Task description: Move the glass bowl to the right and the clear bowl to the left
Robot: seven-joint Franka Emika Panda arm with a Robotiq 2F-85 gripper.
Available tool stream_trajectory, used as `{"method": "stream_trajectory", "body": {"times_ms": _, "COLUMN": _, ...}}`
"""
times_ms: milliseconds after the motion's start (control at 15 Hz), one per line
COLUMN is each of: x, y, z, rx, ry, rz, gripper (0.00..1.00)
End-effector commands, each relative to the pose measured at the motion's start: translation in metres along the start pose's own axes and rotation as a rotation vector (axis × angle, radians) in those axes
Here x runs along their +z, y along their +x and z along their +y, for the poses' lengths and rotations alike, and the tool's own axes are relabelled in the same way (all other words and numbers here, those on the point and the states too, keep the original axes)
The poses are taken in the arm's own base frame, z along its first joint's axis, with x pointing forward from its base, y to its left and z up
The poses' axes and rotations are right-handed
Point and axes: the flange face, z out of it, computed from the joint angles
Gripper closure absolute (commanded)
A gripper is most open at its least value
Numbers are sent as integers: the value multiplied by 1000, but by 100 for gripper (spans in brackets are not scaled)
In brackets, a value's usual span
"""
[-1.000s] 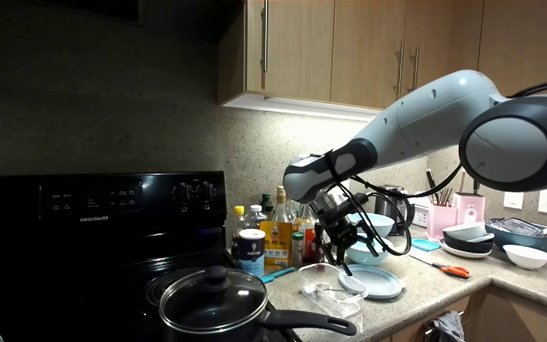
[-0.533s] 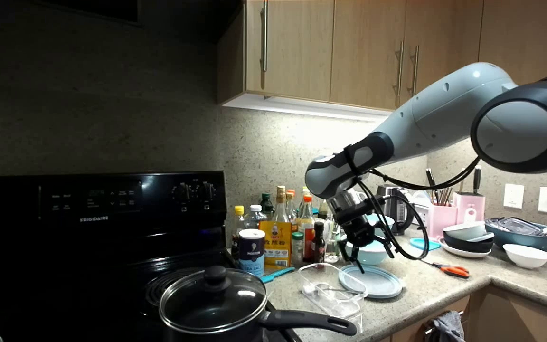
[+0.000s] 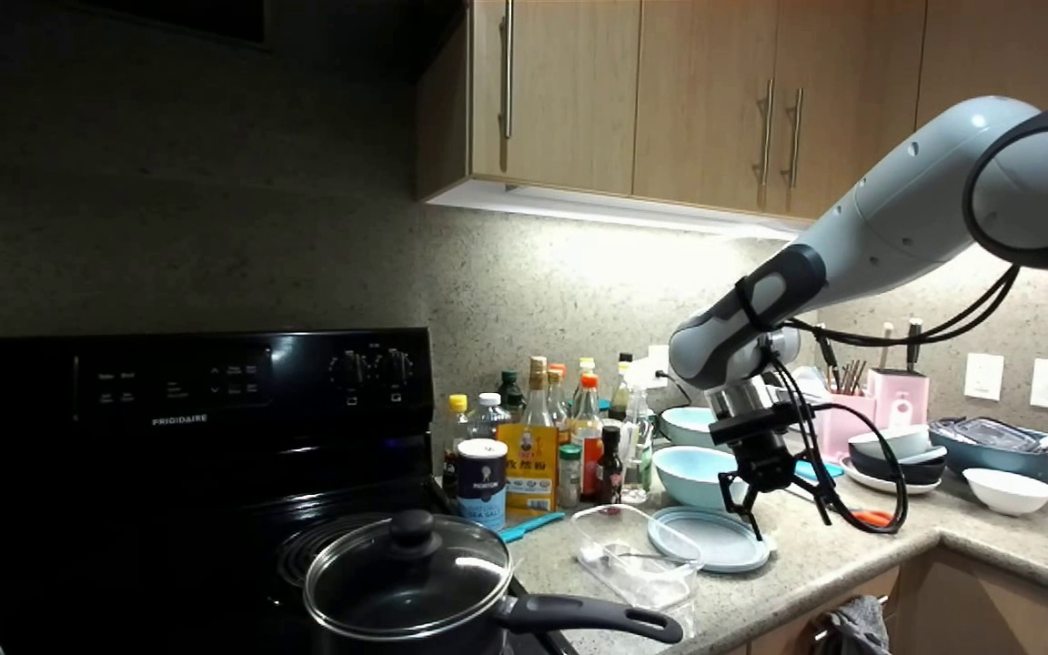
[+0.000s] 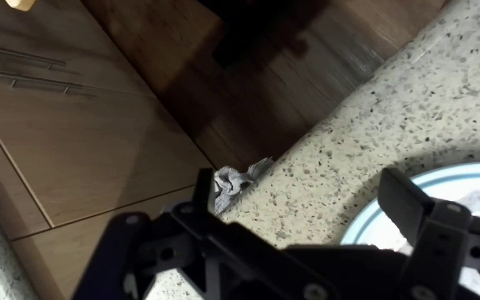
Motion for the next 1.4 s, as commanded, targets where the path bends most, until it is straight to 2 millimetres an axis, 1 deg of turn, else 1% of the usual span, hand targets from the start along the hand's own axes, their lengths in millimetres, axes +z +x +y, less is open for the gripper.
{"method": "stream_trajectory", "body": {"times_ms": 0, "x": -1, "y": -1, "z": 0, "rx": 1, "ry": 1, "rz": -2, "gripper": 0}}
{"method": "stream_trajectory", "body": {"times_ms": 67, "x": -8, "y": 3, "z": -4, "rx": -17, "ry": 28, "rz": -1, "gripper": 0}}
{"method": "stream_trajectory", "body": {"times_ms": 267, "x": -35, "y": 28, "z": 6, "rx": 39, "ry": 193, "rz": -11, "gripper": 0}}
{"method": "stream_trajectory", "body": {"times_ms": 467, "x": -60, "y": 51, "z": 30, "rx": 141, "ry": 318, "rz": -17, "gripper": 0}}
{"method": "stream_trajectory", "body": {"times_ms": 667, "x": -76, "y": 67, "z": 56, "rx": 250, "ry": 423, "rz": -23, "gripper": 0}}
{"method": "stream_trajectory", "body": {"times_ms": 800, "x": -77, "y": 80, "z": 65, "rx": 322, "ry": 481, "rz": -27, "gripper": 0}}
{"method": "stream_trajectory", "body": {"times_ms": 867, "x": -76, "y": 88, "z": 65, "rx": 340, "ry": 499, "rz": -20, "gripper": 0}}
{"method": "stream_trajectory", "body": {"times_ms": 933, "x": -77, "y": 78, "z": 68, "rx": 283, "ry": 446, "rz": -12, "gripper": 0}}
{"method": "stream_trajectory", "body": {"times_ms": 1067, "x": -75, "y": 81, "z": 70, "rx": 291, "ry": 449, "rz": -13, "gripper": 0}}
{"method": "stream_trajectory", "body": {"times_ms": 1267, "x": -75, "y": 79, "z": 67, "rx": 286, "ry": 448, "rz": -13, "gripper": 0}}
{"method": "stream_trajectory", "body": {"times_ms": 1333, "x": -74, "y": 87, "z": 68, "rx": 271, "ry": 424, "rz": 10, "gripper": 0}}
